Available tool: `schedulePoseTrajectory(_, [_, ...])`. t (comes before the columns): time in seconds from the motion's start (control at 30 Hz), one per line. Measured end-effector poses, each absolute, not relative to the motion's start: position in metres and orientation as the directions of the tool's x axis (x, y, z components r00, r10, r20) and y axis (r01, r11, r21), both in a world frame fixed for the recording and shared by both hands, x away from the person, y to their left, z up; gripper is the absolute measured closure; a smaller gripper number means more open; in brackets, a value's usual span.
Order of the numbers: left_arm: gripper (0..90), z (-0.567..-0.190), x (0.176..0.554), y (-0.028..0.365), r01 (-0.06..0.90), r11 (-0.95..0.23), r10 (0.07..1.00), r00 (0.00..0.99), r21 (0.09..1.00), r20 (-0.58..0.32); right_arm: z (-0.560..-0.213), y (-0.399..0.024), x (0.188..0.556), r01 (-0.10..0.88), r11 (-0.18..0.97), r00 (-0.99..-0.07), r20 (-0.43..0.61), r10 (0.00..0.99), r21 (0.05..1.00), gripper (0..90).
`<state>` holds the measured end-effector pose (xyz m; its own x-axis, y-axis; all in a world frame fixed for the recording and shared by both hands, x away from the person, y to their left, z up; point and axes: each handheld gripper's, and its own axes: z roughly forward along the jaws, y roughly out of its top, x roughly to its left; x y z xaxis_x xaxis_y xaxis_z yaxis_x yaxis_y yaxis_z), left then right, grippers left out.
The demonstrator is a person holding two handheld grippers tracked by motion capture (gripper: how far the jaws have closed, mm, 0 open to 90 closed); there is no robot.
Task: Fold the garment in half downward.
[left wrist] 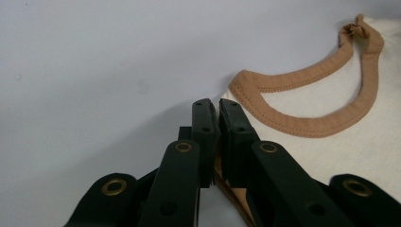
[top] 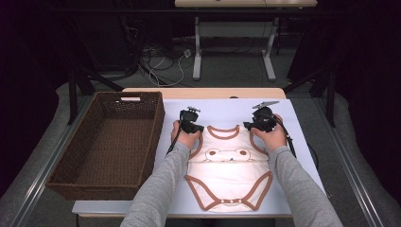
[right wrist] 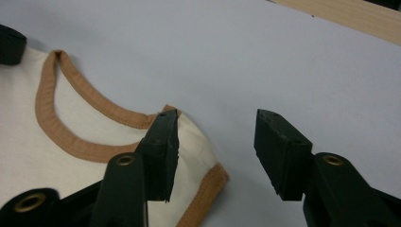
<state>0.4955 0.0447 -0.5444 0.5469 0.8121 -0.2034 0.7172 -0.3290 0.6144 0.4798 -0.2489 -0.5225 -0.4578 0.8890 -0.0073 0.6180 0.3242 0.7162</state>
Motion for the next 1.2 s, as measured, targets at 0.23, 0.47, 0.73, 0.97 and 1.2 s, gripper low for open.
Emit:
schedulePoseTrajectory(0.23, [85.9,-0.538,0.491,0.042,0.697,-0.342,0.806,0.562,0.63,-0.184,-0.533,-0.254,0.487,0.65,0.316,-0.429,-0.01,0.903,0.691,56.1])
schedulePoseTrajectory(0.47, [86.0,-0.536,0.489,0.042,0.696,-0.339,0.802,0.565,0.633,-0.193,-0.542,-0.25,0.49,0.672,0.322,-0.439,0.008,0.899,0.667,56.6])
schedulePoseTrajectory(0.73, [86.0,-0.535,0.489,0.042,0.693,-0.355,0.795,0.577,0.627,-0.188,-0.547,-0.245,0.49,0.695,0.324,-0.452,0.041,0.891,0.642,58.7])
schedulePoseTrajectory(0.97, [86.0,-0.537,0.489,0.042,0.697,-0.351,0.797,0.573,0.625,-0.192,-0.548,-0.243,0.489,0.705,0.321,-0.464,0.068,0.883,0.632,66.1])
schedulePoseTrajectory(1.2, [86.0,-0.537,0.49,0.042,0.698,-0.345,0.799,0.569,0.627,-0.194,-0.546,-0.24,0.487,0.708,0.348,-0.476,0.052,0.878,0.614,76.8])
